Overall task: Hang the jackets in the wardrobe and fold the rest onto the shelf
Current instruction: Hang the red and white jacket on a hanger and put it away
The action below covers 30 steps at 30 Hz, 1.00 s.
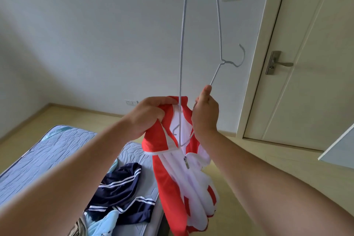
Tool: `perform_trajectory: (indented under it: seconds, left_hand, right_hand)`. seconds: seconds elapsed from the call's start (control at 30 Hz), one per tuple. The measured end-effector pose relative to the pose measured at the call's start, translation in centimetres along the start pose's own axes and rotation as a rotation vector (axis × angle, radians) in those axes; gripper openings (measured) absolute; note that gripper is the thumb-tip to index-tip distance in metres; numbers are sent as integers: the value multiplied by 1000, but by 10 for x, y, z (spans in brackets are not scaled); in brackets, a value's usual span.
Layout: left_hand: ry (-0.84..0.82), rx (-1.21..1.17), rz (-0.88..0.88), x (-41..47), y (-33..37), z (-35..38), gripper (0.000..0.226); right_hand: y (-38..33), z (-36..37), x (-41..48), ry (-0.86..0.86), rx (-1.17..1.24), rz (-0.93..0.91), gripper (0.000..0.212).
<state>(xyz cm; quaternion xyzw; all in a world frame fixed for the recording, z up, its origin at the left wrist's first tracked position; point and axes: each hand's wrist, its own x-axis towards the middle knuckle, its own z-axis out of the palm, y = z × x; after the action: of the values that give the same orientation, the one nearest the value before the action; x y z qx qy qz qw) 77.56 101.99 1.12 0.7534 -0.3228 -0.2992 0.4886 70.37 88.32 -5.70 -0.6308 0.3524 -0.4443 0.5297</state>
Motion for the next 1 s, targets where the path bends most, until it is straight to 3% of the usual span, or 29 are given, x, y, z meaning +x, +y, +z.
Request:
perform_trajectory:
  seconds: [0.07, 0.17, 0.33, 0.4, 0.53, 0.63, 0.7, 0.77, 0.83, 0.93, 1.0]
  left_hand:
    - [-77, -118, -7, -3, 6, -1, 63]
    - [-100, -62, 57, -4, 9, -1, 46]
    - [192, 116, 250, 12, 2, 4, 15]
    - [236, 171, 333, 17, 1, 2, 9]
    - [272, 274, 403, 25, -2, 3, 15]
    - [306, 338, 398, 33, -5, 2, 24]
    - [313, 382, 367, 35, -8, 2, 23]
    - [319, 422, 338, 36, -11, 2, 25]
    - [308, 449, 323, 38, -12, -1, 27]
    - [265, 455, 305, 38, -10, -8, 39]
    - [232, 462, 287, 37, -6, -13, 46]
  right_hand:
    - [4, 0, -2, -3, -7, 12, 62]
    - [11, -1, -7, 7, 18, 32, 60]
    - [29, -2, -11, -104, -2, 38, 56]
    - [38, -6, -10, -162, -57, 32, 53]
    - [56, -16, -4, -275, -243, -15, 45]
    - [60, -21, -1, -344, -334, -8, 25]
    - [53, -24, 4, -350, -229, 79, 11]
    - [43, -26, 9, -341, -15, 171, 33]
    - [32, -28, 12, -309, 227, 272, 34]
    - [27, -35, 25, -263, 708, 607, 52]
    - [27, -39, 29, -282, 786, 679, 60]
